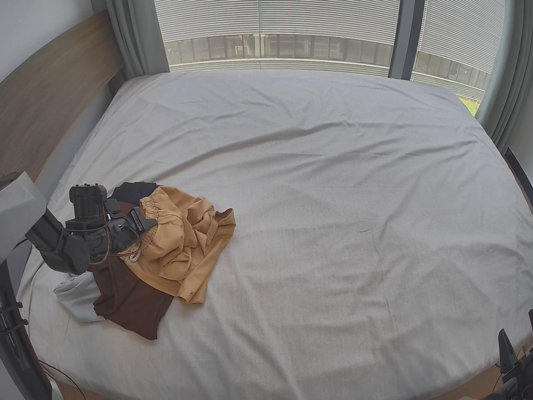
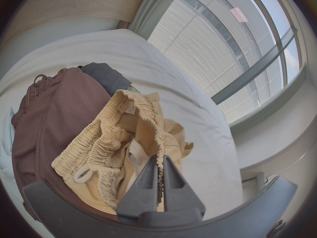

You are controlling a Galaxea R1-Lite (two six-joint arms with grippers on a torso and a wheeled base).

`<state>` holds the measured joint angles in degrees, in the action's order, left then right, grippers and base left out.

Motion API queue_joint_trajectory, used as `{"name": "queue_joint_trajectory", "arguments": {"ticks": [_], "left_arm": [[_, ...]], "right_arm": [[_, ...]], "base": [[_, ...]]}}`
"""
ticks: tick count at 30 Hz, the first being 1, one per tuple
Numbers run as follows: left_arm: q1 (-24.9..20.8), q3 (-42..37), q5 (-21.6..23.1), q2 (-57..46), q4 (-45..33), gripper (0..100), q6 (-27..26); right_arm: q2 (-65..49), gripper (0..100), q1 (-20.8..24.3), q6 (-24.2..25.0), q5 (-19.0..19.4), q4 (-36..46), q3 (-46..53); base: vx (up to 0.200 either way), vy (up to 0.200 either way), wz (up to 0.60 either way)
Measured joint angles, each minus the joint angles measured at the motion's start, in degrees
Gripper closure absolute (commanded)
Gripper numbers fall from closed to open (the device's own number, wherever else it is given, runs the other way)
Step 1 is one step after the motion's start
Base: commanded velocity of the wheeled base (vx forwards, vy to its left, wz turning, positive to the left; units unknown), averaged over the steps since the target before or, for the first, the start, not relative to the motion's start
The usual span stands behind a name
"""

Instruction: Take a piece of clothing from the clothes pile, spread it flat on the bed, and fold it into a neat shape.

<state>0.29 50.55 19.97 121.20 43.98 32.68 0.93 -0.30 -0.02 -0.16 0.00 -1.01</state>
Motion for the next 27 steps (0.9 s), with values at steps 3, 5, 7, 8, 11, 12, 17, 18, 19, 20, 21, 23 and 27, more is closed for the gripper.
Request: {"name": "queue_joint_trajectory", "arguments": {"ticks": [3,5,7,8,11,12,17,18,19,20,21,23,27], "left_arm": [[-0.1,-0.6,1.2,-1.7,0.7,100,5.3],[-0.1,-1.1,2.0,-3.3,1.3,100,8.0],[-0.1,-1.5,2.4,-4.9,1.6,100,10.3],[-0.1,-1.7,2.5,-5.6,1.7,100,11.4],[0.1,-2.1,2.7,-7.8,1.8,100,15.3],[0.1,-2.2,2.9,-8.4,1.8,100,16.6],[-0.2,-3.0,5.2,-12.1,1.9,100,21.6],[-0.3,-3.3,5.5,-12.7,1.9,100,21.9],[-0.5,-3.6,5.8,-13.4,1.9,100,22.0],[-0.7,-3.9,5.9,-13.9,1.9,100,22.1],[-0.9,-4.2,5.9,-14.4,1.9,100,22.1],[-1.4,-5.0,6.1,-15.5,1.9,100,22.1],[-2.3,-6.1,6.1,-16.9,2.7,100,22.2]], "right_arm": [[0.0,0,0.0,0.0,0.0,0.0,0.0],[0.0,0,0.0,0.0,0.0,0.0,0.0],[0.0,0,0.0,0.0,0.0,0.0,0.0],[0.0,0,0.0,0.0,0.0,0.0,0.0],[0.0,0,0.0,0.0,0.0,0.0,0.0],[0.0,0,0.0,0.0,0.0,0.0,0.0],[0.0,0,0.0,0.0,0.0,0.0,0.0],[0.0,0,0.0,0.0,0.0,0.0,0.0],[0.0,0,0.0,0.0,0.0,0.0,0.0],[0.0,0,0.0,-0.1,0.0,0.0,0.0],[0.0,0,0.0,-0.1,0.0,0.0,0.0],[0.0,0,0.0,-0.1,0.0,0.0,0.0],[0.0,0,0.0,0.0,0.0,0.0,0.0]], "base": [[0.000,0.000,0.00],[0.000,0.000,0.00],[0.000,0.000,0.00],[0.000,0.000,0.00],[0.000,0.000,0.00],[0.000,0.000,0.00],[0.000,0.000,0.00],[0.000,0.000,0.00],[0.000,0.000,0.00],[0.000,0.000,0.00],[0.000,0.000,0.00],[0.000,0.000,0.00],[0.000,0.000,0.00]]}}
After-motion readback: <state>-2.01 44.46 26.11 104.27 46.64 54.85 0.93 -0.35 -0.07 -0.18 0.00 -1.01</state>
